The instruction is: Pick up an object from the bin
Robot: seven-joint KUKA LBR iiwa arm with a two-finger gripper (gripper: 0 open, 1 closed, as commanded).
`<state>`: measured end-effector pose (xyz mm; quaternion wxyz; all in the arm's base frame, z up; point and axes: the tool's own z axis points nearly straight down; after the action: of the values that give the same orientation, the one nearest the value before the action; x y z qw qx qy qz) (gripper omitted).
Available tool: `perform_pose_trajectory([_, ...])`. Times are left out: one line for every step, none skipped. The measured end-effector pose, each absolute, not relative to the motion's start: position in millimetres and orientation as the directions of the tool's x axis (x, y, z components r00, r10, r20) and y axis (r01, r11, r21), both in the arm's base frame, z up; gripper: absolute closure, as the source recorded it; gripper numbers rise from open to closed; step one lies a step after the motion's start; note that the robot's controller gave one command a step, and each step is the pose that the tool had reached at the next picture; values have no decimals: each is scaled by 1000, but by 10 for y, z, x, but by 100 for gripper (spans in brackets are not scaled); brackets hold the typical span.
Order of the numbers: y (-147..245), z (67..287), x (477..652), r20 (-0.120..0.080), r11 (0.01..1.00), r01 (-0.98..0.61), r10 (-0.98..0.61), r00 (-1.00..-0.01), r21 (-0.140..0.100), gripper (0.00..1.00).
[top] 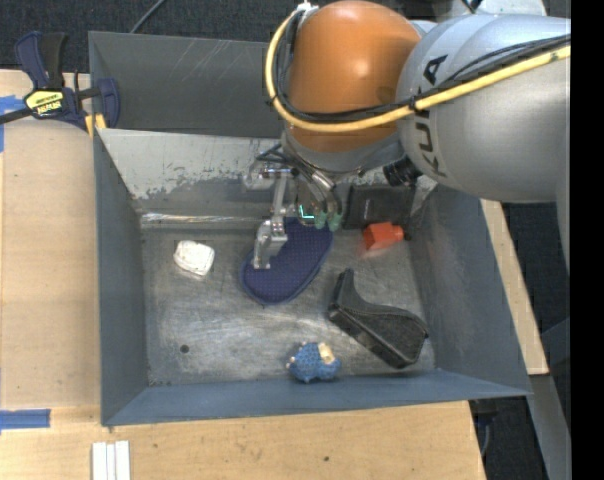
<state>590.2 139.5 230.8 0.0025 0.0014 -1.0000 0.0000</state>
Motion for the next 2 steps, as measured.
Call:
perform_pose_trajectory([287,1191,5777,6,1000,15,15,-1000,-4,0])
perform_pose_trajectory([373,788,5877,-29,994,-105,-105,-994,-4,0])
